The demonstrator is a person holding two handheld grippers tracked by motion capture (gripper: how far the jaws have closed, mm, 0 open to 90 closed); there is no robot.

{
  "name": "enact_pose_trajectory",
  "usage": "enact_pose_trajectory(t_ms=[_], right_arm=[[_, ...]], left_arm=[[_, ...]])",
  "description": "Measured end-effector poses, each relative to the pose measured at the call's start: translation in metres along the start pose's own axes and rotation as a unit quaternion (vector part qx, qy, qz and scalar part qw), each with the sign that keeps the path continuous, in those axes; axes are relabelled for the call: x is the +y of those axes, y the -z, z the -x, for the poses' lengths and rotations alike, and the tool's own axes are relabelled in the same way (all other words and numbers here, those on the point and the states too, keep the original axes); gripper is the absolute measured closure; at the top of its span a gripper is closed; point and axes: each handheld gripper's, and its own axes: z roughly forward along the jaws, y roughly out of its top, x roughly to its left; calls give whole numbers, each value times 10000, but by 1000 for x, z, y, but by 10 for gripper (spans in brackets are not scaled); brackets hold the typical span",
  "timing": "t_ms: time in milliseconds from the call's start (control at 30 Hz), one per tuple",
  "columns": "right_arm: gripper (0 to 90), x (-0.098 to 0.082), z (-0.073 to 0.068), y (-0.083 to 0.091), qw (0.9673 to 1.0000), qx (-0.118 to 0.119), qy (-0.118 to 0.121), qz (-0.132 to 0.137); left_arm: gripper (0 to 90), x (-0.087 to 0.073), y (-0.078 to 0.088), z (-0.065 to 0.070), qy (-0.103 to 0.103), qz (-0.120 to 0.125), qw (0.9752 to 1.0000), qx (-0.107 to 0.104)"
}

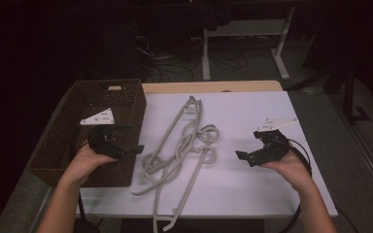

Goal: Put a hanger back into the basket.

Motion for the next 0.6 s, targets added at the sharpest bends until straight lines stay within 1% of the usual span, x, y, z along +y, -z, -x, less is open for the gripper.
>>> enact_pose_trajectory(t_ms=[200,267,300,600], right_arm=[[0,0,-1,1,10000,10,7,-3],[0,0,0,0,10000,20,6,-2],[0,0,-1,0,10000,17,4,-8],[0,1,-1,-4,10000,31,38,-79]], left_arm=[[0,0,0,0,-1,-15,10000,30],[0,2,0,1,19,13,10000,13],[0,3,0,3,-20,-1,10000,7],[0,11,-6,8,-39,-3,10000,-52]])
